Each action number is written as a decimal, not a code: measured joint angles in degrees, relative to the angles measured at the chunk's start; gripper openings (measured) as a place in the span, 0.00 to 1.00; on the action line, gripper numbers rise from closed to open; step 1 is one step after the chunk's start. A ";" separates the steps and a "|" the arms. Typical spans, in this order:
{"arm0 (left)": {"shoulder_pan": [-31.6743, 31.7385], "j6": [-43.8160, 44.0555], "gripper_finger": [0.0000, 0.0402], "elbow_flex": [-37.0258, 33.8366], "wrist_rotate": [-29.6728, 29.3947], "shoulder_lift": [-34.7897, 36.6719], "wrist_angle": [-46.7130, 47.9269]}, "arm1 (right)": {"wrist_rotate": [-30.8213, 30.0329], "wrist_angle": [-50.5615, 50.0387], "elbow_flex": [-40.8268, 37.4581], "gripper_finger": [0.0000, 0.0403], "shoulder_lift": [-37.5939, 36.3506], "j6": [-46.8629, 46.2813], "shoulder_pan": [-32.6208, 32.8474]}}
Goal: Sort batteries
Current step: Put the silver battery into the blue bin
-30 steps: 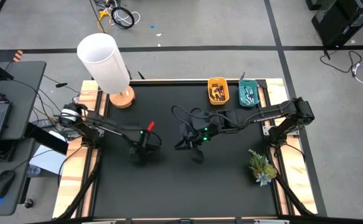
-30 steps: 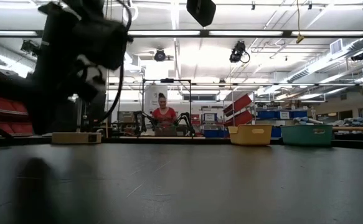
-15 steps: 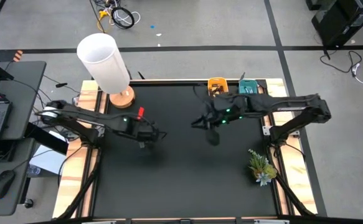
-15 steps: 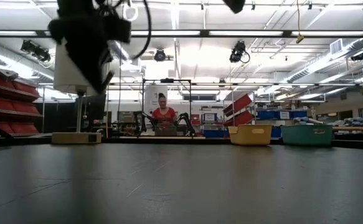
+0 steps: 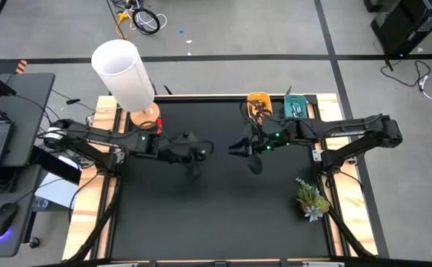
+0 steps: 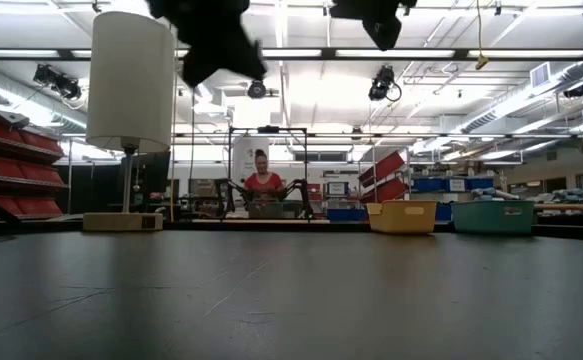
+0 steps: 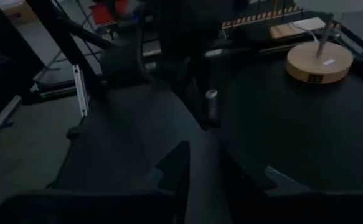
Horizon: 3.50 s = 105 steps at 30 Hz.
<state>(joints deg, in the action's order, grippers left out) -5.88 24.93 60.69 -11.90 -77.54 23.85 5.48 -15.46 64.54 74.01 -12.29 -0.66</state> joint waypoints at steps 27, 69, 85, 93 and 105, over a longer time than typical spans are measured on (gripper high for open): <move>4.43 1.40 0.10 -0.09 2.36 -1.27 -28.89 | 1.77 17.19 -1.15 0.39 4.60 0.06 -3.89; 4.39 17.39 0.50 -0.11 -4.20 -1.25 -12.52 | -4.79 -0.35 1.29 0.06 5.91 -4.58 -12.50; 2.03 22.00 0.48 -0.11 -4.94 -1.20 -19.63 | -22.71 -40.76 2.86 0.06 6.31 -2.64 -39.26; 2.03 21.93 0.48 -0.11 -4.94 -1.18 -20.89 | -22.39 -43.28 2.86 0.06 6.31 -1.13 -45.97; 2.00 22.13 0.48 -0.11 -4.89 -1.18 -22.02 | -21.34 -50.17 1.64 0.09 6.55 -0.82 -52.59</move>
<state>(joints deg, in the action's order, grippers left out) -3.88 47.06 60.58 -16.80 -78.72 1.83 -15.86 -65.63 66.17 80.55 -13.11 -53.25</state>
